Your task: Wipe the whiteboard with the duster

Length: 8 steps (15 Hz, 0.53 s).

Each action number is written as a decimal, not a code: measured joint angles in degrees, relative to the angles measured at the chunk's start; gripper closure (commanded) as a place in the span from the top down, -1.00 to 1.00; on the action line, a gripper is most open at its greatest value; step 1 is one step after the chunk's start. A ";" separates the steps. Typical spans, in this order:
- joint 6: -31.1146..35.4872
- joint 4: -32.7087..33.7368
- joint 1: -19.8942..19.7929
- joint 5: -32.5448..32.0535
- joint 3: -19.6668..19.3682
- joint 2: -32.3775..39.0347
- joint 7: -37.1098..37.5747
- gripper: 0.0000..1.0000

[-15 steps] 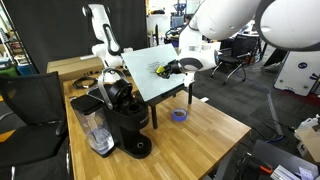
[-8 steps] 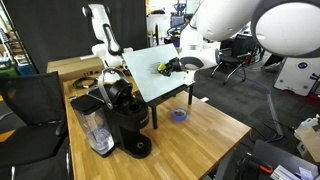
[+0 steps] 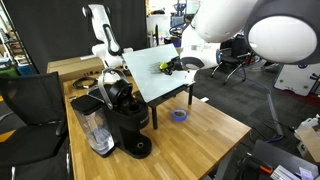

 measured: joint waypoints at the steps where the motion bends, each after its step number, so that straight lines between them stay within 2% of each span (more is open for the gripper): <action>1: 0.00 0.00 -0.03 0.26 -0.21 0.15 0.00 -0.43; 8: 0.01 0.25 -1.97 1.34 -0.62 2.10 0.00 -0.43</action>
